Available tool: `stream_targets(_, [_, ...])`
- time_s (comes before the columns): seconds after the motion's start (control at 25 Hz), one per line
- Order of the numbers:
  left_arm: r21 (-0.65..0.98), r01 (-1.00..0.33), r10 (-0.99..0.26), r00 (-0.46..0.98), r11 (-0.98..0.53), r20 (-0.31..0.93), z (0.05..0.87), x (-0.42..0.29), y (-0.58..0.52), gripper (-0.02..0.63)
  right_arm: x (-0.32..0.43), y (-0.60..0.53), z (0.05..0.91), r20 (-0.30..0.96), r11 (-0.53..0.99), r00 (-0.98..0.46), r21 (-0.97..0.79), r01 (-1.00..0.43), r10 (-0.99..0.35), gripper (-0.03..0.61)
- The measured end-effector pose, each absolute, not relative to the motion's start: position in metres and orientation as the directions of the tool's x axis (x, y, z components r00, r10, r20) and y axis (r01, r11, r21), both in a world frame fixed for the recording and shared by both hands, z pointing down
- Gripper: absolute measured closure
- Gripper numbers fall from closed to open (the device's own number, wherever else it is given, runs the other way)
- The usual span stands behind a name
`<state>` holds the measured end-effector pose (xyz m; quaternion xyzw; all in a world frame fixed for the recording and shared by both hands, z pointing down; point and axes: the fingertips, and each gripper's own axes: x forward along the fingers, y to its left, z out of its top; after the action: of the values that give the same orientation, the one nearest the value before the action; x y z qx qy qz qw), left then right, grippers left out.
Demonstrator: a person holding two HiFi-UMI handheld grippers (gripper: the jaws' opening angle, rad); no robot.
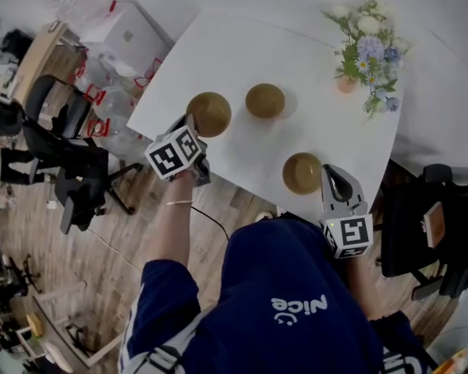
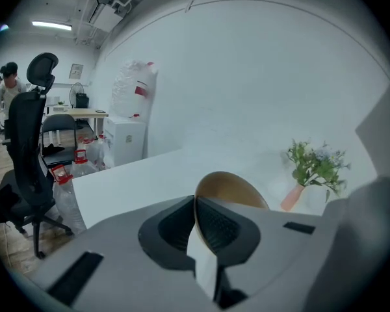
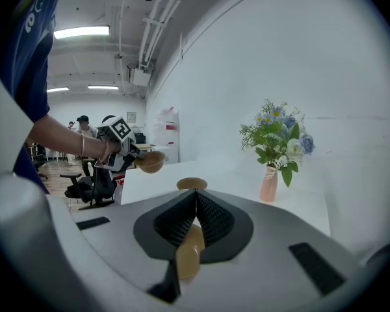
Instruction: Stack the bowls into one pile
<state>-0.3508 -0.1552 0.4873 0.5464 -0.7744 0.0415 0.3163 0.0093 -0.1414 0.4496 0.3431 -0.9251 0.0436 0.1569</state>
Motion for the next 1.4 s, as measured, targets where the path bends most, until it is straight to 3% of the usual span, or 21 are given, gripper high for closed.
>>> stream_targets(0.6, [0.358,-0.911,-0.883,-0.014,0.204,0.468,0.45,-0.249,-0.148,0.586,0.045,-0.123,0.451,0.331,0.711,-0.662,0.042,-0.702,-0.673,0.555])
stream_targets(1.4, [0.465,-0.885,-0.832,0.238,0.026,0.5,0.478,-0.138,-0.135,0.586,0.077,-0.097,0.449,0.337,0.648,-0.591,0.081,-0.757,-0.733,0.555])
